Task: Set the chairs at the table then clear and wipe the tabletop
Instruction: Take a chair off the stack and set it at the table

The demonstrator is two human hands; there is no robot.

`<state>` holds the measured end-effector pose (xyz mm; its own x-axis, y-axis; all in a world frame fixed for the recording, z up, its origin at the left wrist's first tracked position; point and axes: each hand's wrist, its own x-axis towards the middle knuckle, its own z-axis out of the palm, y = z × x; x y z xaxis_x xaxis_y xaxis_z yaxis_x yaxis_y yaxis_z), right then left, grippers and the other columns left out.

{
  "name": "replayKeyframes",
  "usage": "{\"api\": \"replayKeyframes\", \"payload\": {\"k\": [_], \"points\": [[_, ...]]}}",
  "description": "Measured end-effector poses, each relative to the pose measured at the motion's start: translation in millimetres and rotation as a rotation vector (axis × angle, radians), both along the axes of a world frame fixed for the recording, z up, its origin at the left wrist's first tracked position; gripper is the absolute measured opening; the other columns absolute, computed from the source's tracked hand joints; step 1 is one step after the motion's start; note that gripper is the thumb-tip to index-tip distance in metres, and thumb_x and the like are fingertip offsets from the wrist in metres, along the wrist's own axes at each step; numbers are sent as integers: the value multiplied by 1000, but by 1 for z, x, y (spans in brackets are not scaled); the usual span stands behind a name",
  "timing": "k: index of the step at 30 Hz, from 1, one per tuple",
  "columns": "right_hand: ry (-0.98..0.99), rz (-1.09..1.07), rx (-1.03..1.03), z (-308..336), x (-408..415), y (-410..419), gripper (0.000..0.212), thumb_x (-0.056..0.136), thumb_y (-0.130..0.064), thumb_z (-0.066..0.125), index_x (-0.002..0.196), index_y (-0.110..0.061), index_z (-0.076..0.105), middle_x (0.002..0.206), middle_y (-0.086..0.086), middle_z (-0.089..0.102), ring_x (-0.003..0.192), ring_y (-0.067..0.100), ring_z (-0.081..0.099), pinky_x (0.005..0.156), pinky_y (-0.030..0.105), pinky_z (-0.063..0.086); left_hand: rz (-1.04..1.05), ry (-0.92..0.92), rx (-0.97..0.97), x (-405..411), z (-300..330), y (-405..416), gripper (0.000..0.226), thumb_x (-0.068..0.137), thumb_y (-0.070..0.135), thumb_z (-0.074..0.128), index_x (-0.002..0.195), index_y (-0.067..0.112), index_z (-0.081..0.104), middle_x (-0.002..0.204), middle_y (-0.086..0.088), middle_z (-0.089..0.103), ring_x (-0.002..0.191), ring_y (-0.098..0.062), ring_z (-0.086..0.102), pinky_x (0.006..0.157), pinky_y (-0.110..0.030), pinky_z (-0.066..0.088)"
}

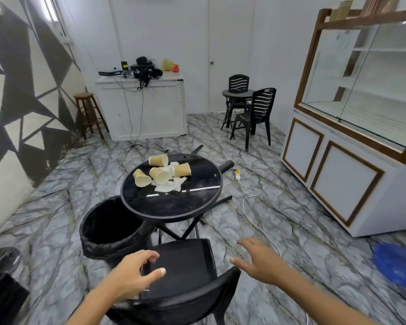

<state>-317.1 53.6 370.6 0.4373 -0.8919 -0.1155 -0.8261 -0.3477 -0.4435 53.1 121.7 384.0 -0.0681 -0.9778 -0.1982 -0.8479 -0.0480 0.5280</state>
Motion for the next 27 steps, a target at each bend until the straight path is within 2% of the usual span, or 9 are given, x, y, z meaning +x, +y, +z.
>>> {"api": "replayKeyframes", "payload": {"k": [2, 5, 7, 10, 14, 21, 23, 27], "points": [[10, -73, -25, 17, -20, -19, 102, 73, -84, 22, 150, -19, 36, 153, -2, 41, 140, 15, 37, 111, 30, 33, -57, -55, -20, -39, 13, -32, 77, 66, 94, 36, 123, 44, 51, 117, 21, 59, 112, 0, 53, 99, -25, 44], [37, -141, -32, 38, -59, -56, 104, 73, -86, 22, 152, -19, 32, 155, 1, 39, 140, 18, 37, 111, 33, 35, -81, -88, -56, -106, 33, -89, 87, 76, 86, 42, 145, 31, 45, 141, 14, 51, 131, -9, 45, 109, -31, 40], [58, -153, -47, 49, -87, -81, 96, 81, -83, 28, 150, -17, 35, 152, 3, 41, 137, 20, 40, 110, 34, 37, -85, -80, -74, -151, 46, -127, 93, 75, 86, 43, 148, 27, 42, 149, 11, 47, 137, -12, 42, 113, -36, 39], [92, -153, -96, 66, -129, -118, 84, 89, -75, 37, 146, -14, 38, 151, 7, 43, 135, 23, 42, 109, 36, 36, -115, -53, -76, -217, 62, -177, 94, 77, 83, 47, 150, 23, 39, 153, 4, 44, 139, -15, 41, 114, -39, 39], [61, -174, -109, 84, -179, -158, 84, 91, -73, 40, 152, -16, 31, 156, 5, 37, 141, 23, 35, 114, 38, 31, -149, -65, -107, -290, 78, -228, 84, 85, 73, 50, 151, 22, 38, 155, 2, 42, 141, -17, 39, 114, -39, 37], [71, -151, -147, 92, -239, -218, 78, 92, -70, 43, 149, -18, 35, 153, 5, 42, 138, 23, 40, 112, 37, 34, -194, -77, -107, -360, 86, -296, 110, 65, 93, 33, 149, 22, 40, 153, 2, 45, 139, -17, 43, 114, -39, 38], [79, -152, -145, 89, -249, -237, 79, 91, -72, 42, 148, -17, 37, 152, 5, 43, 137, 23, 41, 111, 39, 36, -206, -104, -97, -371, 83, -317, 106, 69, 91, 34, 149, 22, 40, 153, 1, 46, 140, -19, 42, 114, -41, 38], [104, -132, -153, 80, -266, -278, 77, 92, -72, 42, 145, -16, 40, 150, 4, 44, 135, 23, 43, 108, 38, 38, -215, -136, -88, -385, 71, -361, 84, 86, 75, 45, 150, 21, 38, 154, -3, 44, 141, -23, 40, 114, -43, 38]]}}
